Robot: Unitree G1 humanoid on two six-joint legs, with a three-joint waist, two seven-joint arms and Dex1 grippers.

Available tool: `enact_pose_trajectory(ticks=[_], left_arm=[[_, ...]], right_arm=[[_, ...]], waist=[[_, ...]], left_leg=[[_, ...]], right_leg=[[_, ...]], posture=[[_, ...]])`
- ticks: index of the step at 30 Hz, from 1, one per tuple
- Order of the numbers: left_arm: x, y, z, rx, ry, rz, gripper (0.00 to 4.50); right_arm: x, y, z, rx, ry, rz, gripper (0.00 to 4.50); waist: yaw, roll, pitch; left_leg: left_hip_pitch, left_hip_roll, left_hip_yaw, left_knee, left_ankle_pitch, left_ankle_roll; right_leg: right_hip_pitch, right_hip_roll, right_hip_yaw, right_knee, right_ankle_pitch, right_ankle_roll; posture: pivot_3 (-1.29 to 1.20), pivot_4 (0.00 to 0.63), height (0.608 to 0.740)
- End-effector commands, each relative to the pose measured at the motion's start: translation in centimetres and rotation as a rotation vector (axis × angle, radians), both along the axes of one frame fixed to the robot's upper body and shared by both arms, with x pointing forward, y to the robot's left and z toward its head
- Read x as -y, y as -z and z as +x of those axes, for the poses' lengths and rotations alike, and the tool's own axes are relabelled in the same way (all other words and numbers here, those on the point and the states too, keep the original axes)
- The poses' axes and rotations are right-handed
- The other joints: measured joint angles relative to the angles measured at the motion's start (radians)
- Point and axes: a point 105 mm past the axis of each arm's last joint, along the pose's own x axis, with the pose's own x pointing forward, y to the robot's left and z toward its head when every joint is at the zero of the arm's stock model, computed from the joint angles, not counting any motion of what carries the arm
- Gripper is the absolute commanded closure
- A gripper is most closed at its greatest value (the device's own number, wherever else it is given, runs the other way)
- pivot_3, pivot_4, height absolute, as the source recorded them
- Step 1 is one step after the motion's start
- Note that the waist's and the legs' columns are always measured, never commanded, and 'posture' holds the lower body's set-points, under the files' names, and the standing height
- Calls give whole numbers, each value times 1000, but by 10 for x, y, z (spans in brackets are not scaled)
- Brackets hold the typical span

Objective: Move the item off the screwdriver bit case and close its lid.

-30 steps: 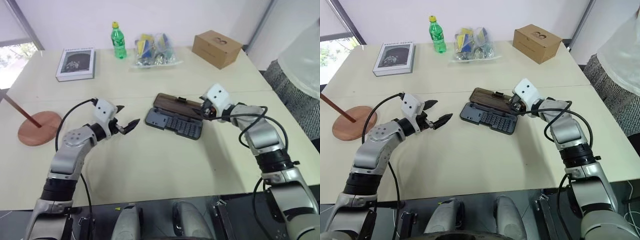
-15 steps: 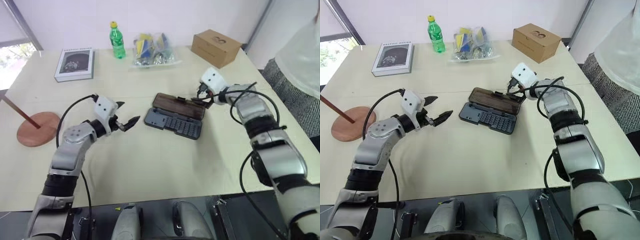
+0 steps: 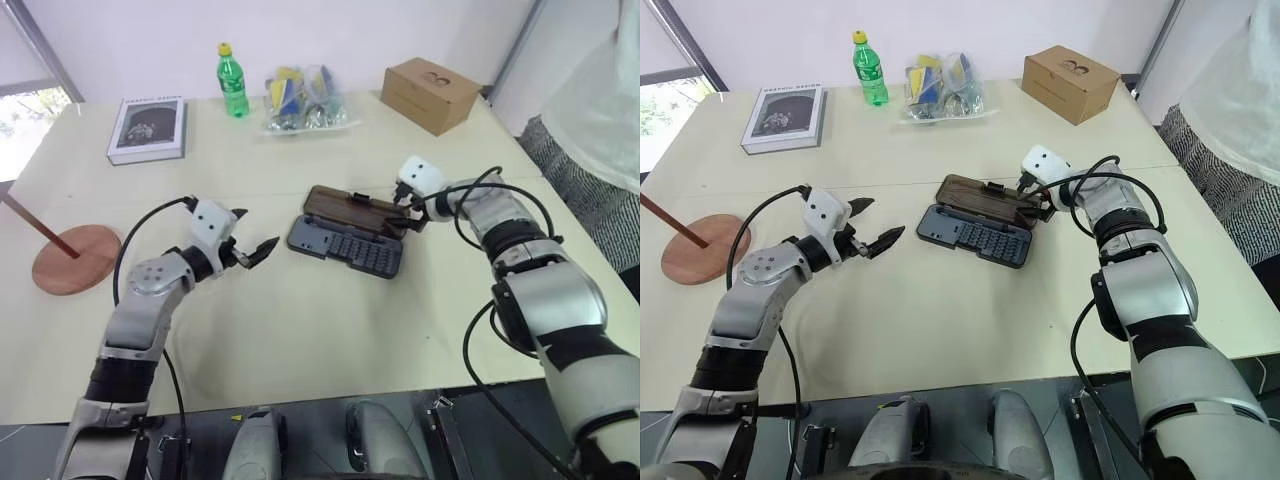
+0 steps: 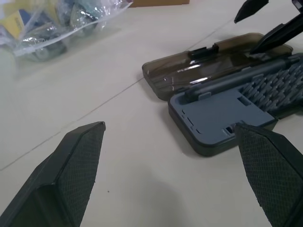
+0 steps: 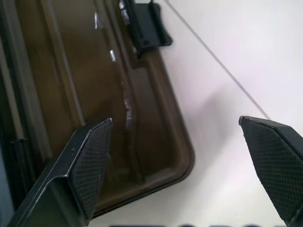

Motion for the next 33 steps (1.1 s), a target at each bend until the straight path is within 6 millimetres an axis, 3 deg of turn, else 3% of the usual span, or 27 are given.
enact_pose_trajectory(ticks=[1,8,9,12,18,33], left_arm=[[1,-11,-4,53,2,-3,0],[0,-15,-2,67,-18,-11,0],[0,-14,-3,68,-19,-12,0],[-1,-14,-4,70,-24,-11,0],[-3,-14,-7,75,-36,-8,0],[-14,-22,-5,98,-75,8,0]], right_arm=[[-3,-15,5,51,-5,6,36],[-2,-10,4,42,11,23,36],[-2,-9,4,38,23,33,268],[-2,-7,5,27,52,74,1380],[-4,-2,4,8,60,93,4434],[-15,10,-2,-41,-3,94,4434]], waist=[[0,0,0],[1,0,0],[1,0,0],[1,0,0],[0,0,0],[-23,1,0]], left_leg=[[0,0,0,0,0,0],[0,0,0,0,0,0],[0,0,0,0,0,0],[0,0,0,0,0,0],[0,0,0,0,0,-1],[1,0,0,0,0,-1]], right_leg=[[0,0,0,0,0,0],[0,0,0,1,0,0],[0,0,0,1,0,0],[0,0,0,1,0,0],[0,0,1,2,0,0],[0,1,1,2,0,0]], posture=[[0,150,740],[0,150,740],[0,150,740],[0,150,740],[0,150,740],[0,150,740]])
